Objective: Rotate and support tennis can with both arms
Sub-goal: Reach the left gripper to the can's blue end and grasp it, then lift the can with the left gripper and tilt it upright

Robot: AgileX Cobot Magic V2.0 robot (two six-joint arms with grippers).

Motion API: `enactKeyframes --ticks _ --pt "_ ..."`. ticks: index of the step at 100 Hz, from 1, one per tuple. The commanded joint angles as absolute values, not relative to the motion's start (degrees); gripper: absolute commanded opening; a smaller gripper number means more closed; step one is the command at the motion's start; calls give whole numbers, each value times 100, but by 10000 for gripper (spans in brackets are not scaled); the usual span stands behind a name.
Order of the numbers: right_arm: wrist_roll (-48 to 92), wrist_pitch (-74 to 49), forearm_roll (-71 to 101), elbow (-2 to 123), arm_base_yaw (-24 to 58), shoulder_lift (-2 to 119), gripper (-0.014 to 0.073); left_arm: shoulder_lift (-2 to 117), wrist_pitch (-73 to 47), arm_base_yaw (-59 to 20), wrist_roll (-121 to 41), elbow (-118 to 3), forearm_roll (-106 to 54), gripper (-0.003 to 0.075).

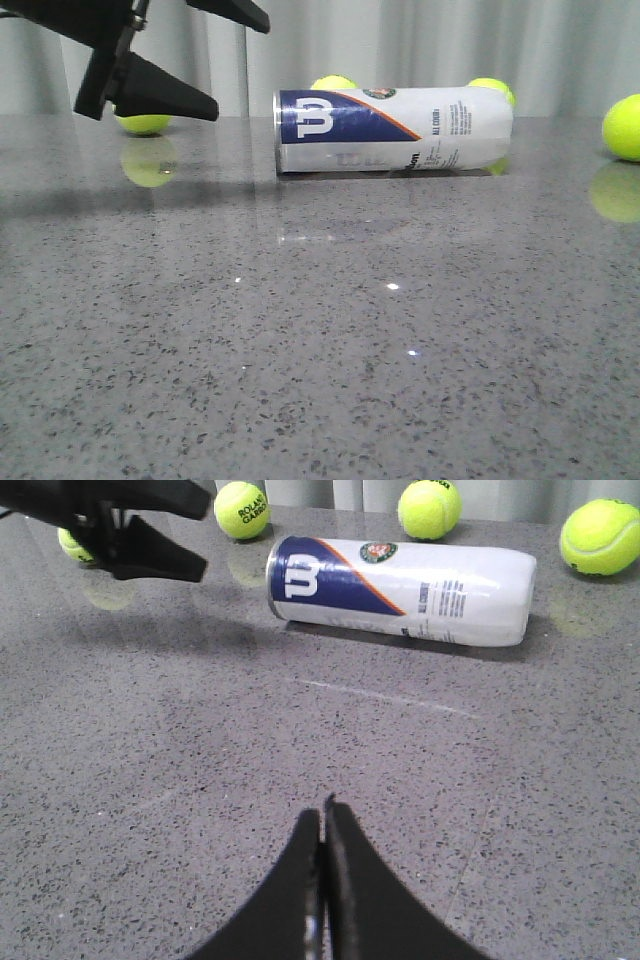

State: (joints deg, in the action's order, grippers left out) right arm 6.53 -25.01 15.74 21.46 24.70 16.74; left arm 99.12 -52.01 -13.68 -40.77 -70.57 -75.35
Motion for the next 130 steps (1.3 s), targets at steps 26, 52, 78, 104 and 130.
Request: enactKeyframes --ticks 26,52,78,104,130 --pt "705 -2089 1638 2291 2448 1710 -69 10715 -5365 -1888 -4107 -8140 -8432 547" --pt "705 -2089 1638 2291 2448 1710 -69 10899 -5834 -2041 -4232 -8253 -8473 236" --pt "705 -2089 1638 2291 2448 1710 -69 10899 -6053 -2041 -4240 -8253 -8514 -18" --pt "705 -2089 1638 2291 2448 1710 -69 10808 -6386 -2041 -5172 -8253 -9018 -19" --pt "705 -2089 1638 2291 2448 1710 -69 9805 -5926 -2041 -5551 -8253 -8633 -19"
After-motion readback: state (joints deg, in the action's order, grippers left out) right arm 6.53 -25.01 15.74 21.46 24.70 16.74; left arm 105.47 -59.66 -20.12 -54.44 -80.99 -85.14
